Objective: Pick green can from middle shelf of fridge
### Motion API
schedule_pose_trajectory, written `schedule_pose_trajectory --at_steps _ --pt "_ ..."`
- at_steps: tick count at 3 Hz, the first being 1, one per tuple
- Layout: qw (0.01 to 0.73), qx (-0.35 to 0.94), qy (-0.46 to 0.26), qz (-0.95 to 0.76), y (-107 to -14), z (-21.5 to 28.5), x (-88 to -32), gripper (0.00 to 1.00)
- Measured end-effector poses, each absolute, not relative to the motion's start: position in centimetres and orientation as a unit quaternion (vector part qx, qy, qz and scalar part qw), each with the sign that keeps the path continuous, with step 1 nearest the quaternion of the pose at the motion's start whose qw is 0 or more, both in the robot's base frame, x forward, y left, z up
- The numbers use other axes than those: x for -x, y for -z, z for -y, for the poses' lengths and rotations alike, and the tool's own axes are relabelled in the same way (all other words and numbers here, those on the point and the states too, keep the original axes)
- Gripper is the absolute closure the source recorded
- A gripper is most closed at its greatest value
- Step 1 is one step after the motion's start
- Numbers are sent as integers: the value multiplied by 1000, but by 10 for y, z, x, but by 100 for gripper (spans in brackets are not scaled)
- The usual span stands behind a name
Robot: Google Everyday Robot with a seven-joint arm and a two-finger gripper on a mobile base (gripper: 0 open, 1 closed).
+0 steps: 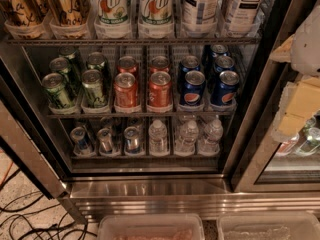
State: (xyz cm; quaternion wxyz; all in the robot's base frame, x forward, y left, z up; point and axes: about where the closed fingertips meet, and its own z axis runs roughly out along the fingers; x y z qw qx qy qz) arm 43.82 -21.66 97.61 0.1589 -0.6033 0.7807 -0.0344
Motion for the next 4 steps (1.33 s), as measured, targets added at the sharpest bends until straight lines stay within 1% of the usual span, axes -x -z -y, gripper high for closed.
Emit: schedule_pose_trajectory --at_steps 1,2,3,4 --pt "160 603 36 -780 -977 216 -438 0" --pt "174 615 26 -768 -984 189 -432 0" --pt "207 625 -7 -752 -995 141 -420 0" --pt "254 626 -70 -734 -1006 82 -405 0"
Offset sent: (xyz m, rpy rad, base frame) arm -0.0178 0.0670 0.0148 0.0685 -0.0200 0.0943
